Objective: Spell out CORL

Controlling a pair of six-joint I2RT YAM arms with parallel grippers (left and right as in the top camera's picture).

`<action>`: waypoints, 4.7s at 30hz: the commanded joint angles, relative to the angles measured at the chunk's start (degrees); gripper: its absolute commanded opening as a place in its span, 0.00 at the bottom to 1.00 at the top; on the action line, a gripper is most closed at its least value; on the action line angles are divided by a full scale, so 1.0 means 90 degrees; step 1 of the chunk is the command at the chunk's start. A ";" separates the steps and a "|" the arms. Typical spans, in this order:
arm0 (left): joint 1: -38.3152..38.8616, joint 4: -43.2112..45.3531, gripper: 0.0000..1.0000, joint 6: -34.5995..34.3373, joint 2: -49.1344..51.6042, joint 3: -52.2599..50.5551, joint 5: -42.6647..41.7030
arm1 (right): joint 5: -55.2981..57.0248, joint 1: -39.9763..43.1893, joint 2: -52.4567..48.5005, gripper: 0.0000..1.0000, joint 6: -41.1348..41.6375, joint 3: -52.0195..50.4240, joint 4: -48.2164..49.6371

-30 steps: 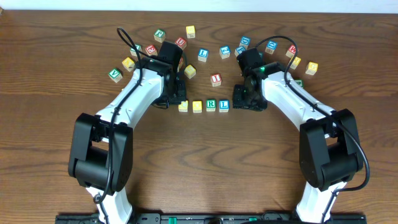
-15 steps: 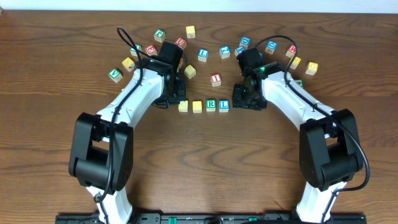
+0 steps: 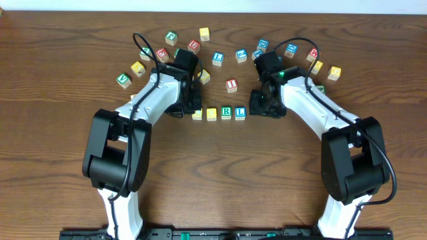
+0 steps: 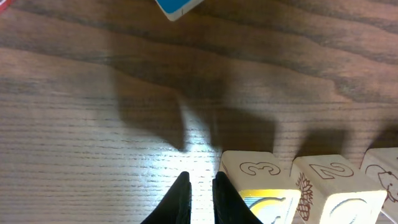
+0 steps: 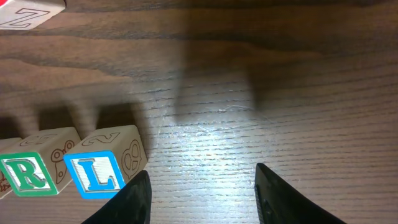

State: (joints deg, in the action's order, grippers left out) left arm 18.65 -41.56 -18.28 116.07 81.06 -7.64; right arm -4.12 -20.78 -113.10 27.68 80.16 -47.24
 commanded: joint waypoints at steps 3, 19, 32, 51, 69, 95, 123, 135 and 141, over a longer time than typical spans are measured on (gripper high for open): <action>0.0066 -0.0039 0.13 -0.0100 0.0015 -0.0024 -0.0092 | -0.0012 -0.0044 -0.0053 0.48 0.0063 -0.0053 0.0005; 0.0384 0.0109 0.13 -0.0100 0.0015 -0.0024 -0.0104 | -0.0015 -0.0044 -0.0053 0.48 0.0061 -0.0058 -0.0039; 0.0415 0.0272 0.13 -0.0104 0.0015 -0.0024 -0.0109 | -0.0015 -0.0053 -0.0053 0.47 0.0063 -0.0087 0.0027; 0.0670 0.0398 0.13 -0.0104 0.0015 -0.0024 -0.0104 | -0.0012 -0.0138 -0.0053 0.45 0.0087 -0.0403 0.0542; 0.0381 0.0313 0.13 0.0097 -0.0561 0.0189 -0.0078 | 0.0223 -0.0112 -0.0029 0.36 -0.0228 0.0537 0.0449; -0.0624 0.0058 0.13 0.0357 -0.1243 0.0187 0.0427 | 0.0243 -0.0763 -0.0889 0.32 -0.0226 0.0527 0.1311; -0.0656 0.0104 0.13 0.0697 -0.1348 0.0333 0.0641 | 0.0299 -0.0559 -0.0663 0.32 -0.0357 0.0979 0.1151; -0.1316 -0.0345 0.73 0.1127 -0.3322 0.0789 0.0816 | 0.0325 0.0267 0.1421 0.71 -0.0860 0.1654 -0.0187; -0.1659 -0.0427 0.97 0.1127 -0.4063 0.0789 0.0831 | 0.0811 0.0787 0.2611 0.99 -0.0894 0.1654 -0.0935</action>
State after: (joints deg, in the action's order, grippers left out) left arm 4.45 -44.93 -8.80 80.34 87.55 -1.04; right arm 0.12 -15.27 -92.44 20.29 94.28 -54.26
